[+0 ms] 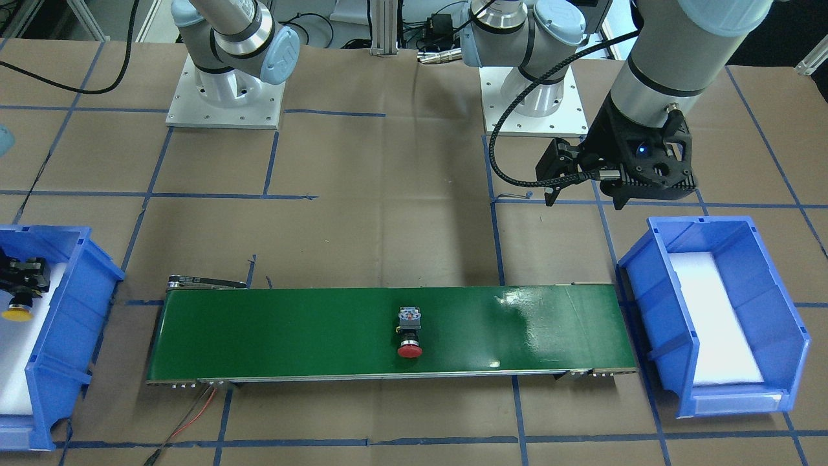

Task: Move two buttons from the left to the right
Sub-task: 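Carry the yellow button into the far blue bin and release it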

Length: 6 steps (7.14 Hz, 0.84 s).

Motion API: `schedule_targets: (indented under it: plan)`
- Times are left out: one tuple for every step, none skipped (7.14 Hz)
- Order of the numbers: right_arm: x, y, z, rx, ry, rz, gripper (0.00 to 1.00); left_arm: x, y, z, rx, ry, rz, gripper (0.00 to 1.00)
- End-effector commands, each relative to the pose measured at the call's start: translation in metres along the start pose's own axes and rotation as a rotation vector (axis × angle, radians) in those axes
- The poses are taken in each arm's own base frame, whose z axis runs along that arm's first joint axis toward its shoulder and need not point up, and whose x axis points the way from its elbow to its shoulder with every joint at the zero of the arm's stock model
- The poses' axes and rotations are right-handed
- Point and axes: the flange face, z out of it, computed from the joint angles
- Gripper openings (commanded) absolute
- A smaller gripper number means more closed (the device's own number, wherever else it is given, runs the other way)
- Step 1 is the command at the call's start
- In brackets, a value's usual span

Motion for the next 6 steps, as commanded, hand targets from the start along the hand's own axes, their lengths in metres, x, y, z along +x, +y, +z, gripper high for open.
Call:
schedule_targets:
  plan:
    - [-0.001, 0.001, 0.015, -0.014, 0.0, -0.005, 0.05, 0.0, 0.0, 0.0, 0.0, 0.0, 0.002, 1.0]
    - [-0.001, -0.002, 0.025, -0.027, -0.007, -0.004, 0.07, 0.0, 0.0, 0.0, 0.0, 0.0, 0.002, 1.0]
    - [0.001, -0.006, 0.035, -0.039, -0.014, -0.006, 0.12, 0.0, 0.0, 0.0, 0.0, 0.0, 0.002, 1.0]
    - [0.001, -0.006, 0.04, -0.049, -0.015, -0.004, 0.33, 0.0, 0.0, 0.0, 0.0, 0.0, 0.002, 1.0]
    - [0.001, -0.006, 0.037, -0.045, -0.014, 0.003, 0.53, 0.0, 0.0, -0.001, 0.002, 0.0, 0.002, 1.0]
    - [0.0, -0.008, 0.036, -0.034, -0.024, 0.016, 0.96, 0.0, 0.0, 0.0, 0.0, 0.0, 0.002, 1.0]
